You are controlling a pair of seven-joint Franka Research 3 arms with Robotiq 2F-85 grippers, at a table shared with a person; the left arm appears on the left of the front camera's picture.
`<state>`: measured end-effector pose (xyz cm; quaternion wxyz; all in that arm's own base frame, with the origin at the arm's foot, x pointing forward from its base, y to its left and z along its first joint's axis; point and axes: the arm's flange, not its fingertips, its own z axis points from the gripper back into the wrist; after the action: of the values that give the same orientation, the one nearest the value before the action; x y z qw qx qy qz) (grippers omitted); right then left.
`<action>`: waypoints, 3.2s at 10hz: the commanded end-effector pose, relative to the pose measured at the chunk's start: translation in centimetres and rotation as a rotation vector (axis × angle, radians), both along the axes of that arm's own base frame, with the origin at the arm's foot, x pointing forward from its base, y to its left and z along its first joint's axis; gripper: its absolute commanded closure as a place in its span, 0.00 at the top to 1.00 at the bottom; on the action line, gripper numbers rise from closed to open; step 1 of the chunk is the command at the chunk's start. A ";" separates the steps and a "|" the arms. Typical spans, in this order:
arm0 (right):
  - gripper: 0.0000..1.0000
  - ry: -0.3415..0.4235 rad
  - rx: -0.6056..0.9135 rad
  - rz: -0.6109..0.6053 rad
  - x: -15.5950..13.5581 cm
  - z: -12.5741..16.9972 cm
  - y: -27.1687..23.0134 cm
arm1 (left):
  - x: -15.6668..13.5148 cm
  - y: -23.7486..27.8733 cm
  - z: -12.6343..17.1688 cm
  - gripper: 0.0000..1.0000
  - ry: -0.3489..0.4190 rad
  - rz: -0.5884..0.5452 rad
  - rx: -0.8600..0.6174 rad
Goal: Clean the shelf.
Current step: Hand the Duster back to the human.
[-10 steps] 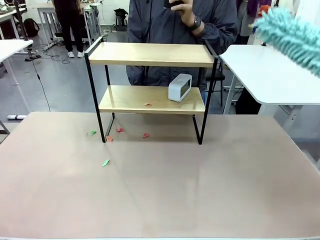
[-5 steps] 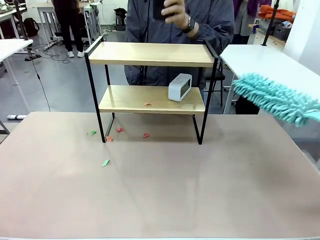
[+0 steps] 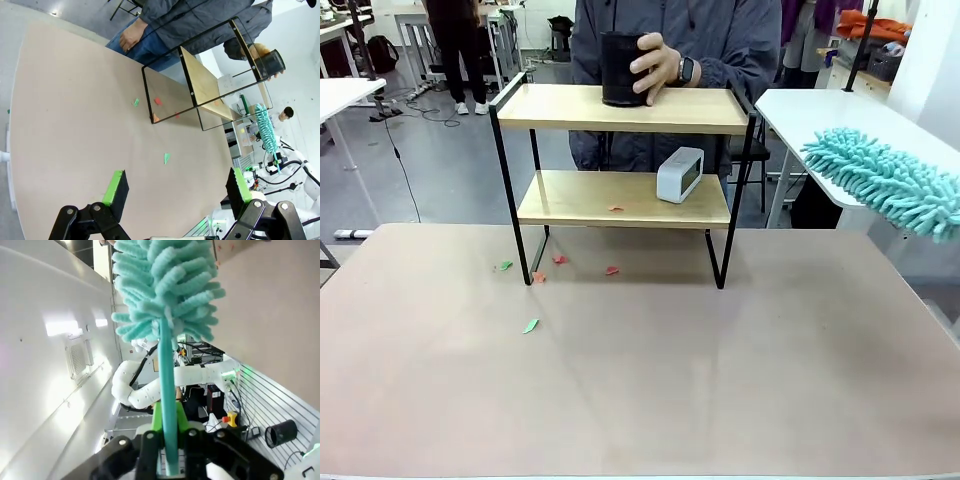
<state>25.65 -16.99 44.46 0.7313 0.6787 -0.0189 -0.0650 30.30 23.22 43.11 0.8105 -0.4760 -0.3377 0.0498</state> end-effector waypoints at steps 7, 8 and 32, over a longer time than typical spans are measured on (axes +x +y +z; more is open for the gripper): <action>0.12 0.007 0.034 0.002 -0.9 -0.8 -1.1 | 0.1 0.0 0.1 1.00 -0.035 -0.004 -0.005; 0.00 0.002 0.033 -0.003 -0.7 -1.1 -0.9 | 0.1 0.0 0.1 1.00 -0.035 -0.004 -0.005; 0.12 -0.262 -0.359 1.259 0.1 11.1 24.3 | -0.2 -28.5 6.0 1.00 0.145 -0.980 -0.169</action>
<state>22.79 7.03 54.53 0.7331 0.4413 0.2691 0.4421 28.67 -4.41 49.17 0.7327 -0.6211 -0.0505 -0.2734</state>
